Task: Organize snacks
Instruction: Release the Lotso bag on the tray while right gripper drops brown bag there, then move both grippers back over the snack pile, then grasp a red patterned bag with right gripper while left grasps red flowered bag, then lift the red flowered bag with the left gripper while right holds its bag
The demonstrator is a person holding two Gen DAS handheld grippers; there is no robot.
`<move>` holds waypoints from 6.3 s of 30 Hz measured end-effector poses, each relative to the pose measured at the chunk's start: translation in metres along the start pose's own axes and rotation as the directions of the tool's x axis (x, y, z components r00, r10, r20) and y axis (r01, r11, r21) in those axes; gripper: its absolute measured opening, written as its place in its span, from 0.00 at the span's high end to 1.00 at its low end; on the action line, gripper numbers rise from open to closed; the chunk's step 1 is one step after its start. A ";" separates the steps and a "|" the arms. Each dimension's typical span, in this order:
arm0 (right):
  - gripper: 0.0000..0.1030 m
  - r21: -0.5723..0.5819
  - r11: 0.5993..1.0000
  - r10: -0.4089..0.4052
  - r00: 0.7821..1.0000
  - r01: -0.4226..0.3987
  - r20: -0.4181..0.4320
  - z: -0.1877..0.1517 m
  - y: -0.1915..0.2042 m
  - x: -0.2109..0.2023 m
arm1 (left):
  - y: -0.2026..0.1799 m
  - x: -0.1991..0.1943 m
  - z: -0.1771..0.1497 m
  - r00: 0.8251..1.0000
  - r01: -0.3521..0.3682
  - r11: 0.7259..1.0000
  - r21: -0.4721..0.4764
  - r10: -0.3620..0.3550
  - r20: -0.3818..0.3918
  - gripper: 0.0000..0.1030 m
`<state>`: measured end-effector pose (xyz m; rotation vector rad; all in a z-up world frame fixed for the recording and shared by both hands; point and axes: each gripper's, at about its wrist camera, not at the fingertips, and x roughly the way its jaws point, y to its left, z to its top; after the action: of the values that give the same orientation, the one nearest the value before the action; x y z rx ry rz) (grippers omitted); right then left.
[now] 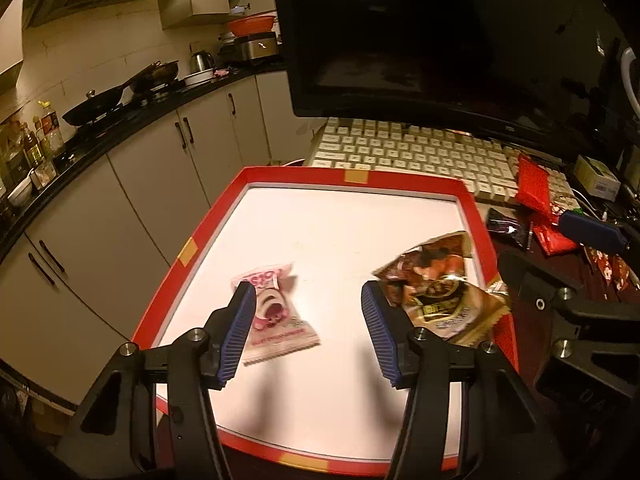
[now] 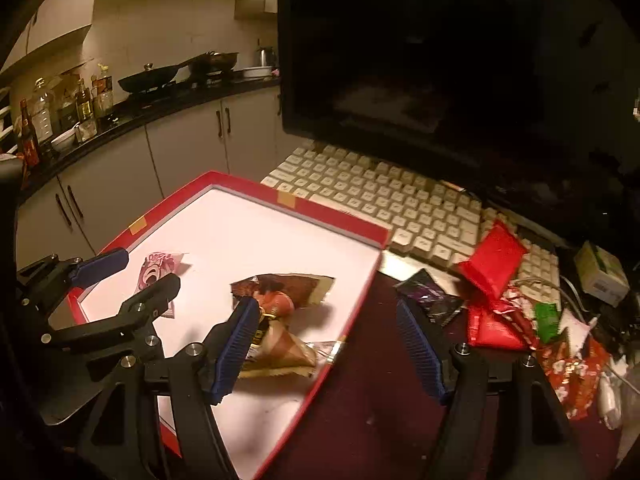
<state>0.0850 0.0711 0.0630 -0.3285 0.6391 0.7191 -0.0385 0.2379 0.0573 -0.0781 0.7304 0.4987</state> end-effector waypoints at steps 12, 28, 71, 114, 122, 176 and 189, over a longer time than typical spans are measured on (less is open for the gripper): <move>0.25 0.034 0.997 -0.074 0.996 0.073 0.049 -0.015 -0.036 -0.033 | -0.048 -0.026 0.002 0.999 0.022 0.996 0.082 -0.024 0.030 0.40; 0.22 0.133 0.984 -0.124 0.991 0.115 0.058 -0.043 -0.106 -0.058 | -0.128 -0.043 0.002 0.998 0.058 0.978 0.201 -0.065 0.027 0.40; 0.61 0.447 0.893 0.017 0.986 0.059 -0.164 -0.114 -0.300 0.015 | -0.269 0.015 0.028 0.964 0.260 0.898 0.356 -0.223 -0.143 0.40; 0.63 0.565 0.823 -0.127 0.987 0.051 0.095 -0.117 -0.327 -0.045 | -0.353 0.043 0.035 0.740 0.671 0.655 0.347 -0.562 -0.370 0.77; 0.63 0.556 0.829 -0.140 0.986 0.068 0.088 -0.116 -0.326 -0.042 | -0.340 0.026 0.031 0.751 0.660 0.663 0.354 -0.587 -0.302 0.91; 0.66 0.514 0.807 0.282 0.954 -0.291 0.098 -0.104 -0.197 -0.044 | -0.172 -0.035 -0.025 0.834 0.547 0.698 0.462 -0.501 -0.230 0.38; 0.66 0.596 0.764 0.229 0.967 -0.249 0.109 -0.131 -0.234 -0.057 | -0.195 0.003 -0.031 0.792 0.610 0.603 0.514 -0.483 -0.374 0.56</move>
<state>0.1598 -0.1880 0.0149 0.3721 0.8572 0.7191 0.0349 0.0598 0.0123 0.2643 0.9880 -0.3794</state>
